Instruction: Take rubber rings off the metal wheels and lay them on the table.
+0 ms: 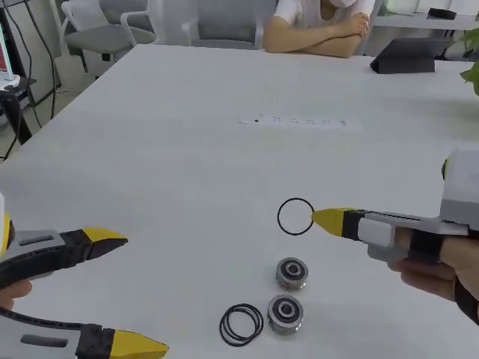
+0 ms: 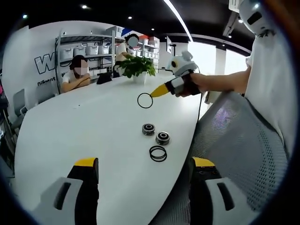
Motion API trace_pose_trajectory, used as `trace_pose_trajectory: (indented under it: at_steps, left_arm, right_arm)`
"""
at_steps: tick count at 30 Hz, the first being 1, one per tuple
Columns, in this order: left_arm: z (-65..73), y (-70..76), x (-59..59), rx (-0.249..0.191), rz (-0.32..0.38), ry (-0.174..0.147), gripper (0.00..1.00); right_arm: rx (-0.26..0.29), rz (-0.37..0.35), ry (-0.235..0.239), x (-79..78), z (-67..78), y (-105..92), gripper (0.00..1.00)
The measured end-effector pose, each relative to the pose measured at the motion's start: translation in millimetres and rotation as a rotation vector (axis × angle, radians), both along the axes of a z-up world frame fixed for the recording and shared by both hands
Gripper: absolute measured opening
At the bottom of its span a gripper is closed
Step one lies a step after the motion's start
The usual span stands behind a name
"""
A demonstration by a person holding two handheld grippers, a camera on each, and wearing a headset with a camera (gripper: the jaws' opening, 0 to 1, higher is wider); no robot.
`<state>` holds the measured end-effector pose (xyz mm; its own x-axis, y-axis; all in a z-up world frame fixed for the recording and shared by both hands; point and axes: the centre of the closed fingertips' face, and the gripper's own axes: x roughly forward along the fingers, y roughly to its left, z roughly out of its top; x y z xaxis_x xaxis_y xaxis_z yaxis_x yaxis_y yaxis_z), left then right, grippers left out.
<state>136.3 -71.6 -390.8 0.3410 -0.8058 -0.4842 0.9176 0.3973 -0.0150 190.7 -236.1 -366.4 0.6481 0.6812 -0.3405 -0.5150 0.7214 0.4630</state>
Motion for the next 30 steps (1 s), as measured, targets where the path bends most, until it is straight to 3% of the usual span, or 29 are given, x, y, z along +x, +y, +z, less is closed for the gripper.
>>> trace_pose_trajectory:
  at_steps: [7,11,15,17,26,30]
  left_arm:
    - [-17.2,-6.7,-8.2,0.021,-0.012,0.037,0.77]
    - [-19.7,-7.0,-8.8,0.024,-0.011,0.041,0.77]
    - [-18.8,-8.0,-9.8,0.007,-0.007,0.05,0.77]
    - [-19.1,-8.0,-10.1,0.007,-0.008,0.051,0.77]
    - [-20.1,-7.1,-10.7,0.008,-0.003,0.055,0.76]
    - [-20.7,-6.9,-11.3,0.009,-0.002,0.057,0.76]
  right_arm:
    - [-0.01,0.054,0.009,-7.3,-4.2,13.1,0.0]
    - [-0.049,0.105,-0.006,-12.9,-7.9,22.7,0.0]
    - [-0.072,0.158,0.008,-20.5,-15.9,34.1,0.0]
    - [-0.118,0.186,-0.001,-24.3,-21.5,38.2,0.0]
    - [-0.187,0.296,-0.027,-38.0,-33.8,58.1,0.0]
    - [-0.253,0.344,-0.026,-43.6,-46.9,60.7,0.0]
